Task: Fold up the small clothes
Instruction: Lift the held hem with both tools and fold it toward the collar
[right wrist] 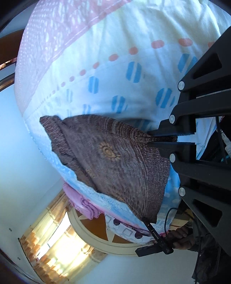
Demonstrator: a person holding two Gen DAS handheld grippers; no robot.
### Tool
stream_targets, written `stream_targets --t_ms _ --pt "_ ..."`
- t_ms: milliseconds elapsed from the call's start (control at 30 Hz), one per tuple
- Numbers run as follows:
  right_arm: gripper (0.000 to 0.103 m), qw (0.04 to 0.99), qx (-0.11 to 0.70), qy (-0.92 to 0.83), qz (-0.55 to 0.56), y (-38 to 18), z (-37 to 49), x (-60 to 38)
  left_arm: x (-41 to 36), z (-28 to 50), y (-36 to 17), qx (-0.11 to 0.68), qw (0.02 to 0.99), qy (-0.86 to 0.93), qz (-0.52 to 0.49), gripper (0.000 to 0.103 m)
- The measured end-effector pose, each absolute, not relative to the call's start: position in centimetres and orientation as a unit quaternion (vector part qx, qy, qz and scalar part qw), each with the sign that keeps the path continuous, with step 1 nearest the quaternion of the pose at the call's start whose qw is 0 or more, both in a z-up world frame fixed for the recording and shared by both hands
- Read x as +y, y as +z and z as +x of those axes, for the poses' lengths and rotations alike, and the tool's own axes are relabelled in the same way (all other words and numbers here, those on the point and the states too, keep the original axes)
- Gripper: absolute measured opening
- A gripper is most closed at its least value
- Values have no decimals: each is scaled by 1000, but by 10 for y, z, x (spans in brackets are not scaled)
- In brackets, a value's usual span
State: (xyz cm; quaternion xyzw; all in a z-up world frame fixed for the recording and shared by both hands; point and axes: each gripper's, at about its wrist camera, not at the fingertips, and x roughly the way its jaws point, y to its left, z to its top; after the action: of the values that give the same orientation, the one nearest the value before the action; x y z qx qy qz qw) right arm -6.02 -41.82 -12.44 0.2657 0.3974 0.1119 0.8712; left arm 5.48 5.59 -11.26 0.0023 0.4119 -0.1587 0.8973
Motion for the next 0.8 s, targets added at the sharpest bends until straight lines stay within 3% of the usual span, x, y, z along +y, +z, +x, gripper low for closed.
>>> stream_targets --t_ms 800 --pt "4 900 340 100 254 -68 -20 -430 50 102 -68 366 917 -157 -27 9"
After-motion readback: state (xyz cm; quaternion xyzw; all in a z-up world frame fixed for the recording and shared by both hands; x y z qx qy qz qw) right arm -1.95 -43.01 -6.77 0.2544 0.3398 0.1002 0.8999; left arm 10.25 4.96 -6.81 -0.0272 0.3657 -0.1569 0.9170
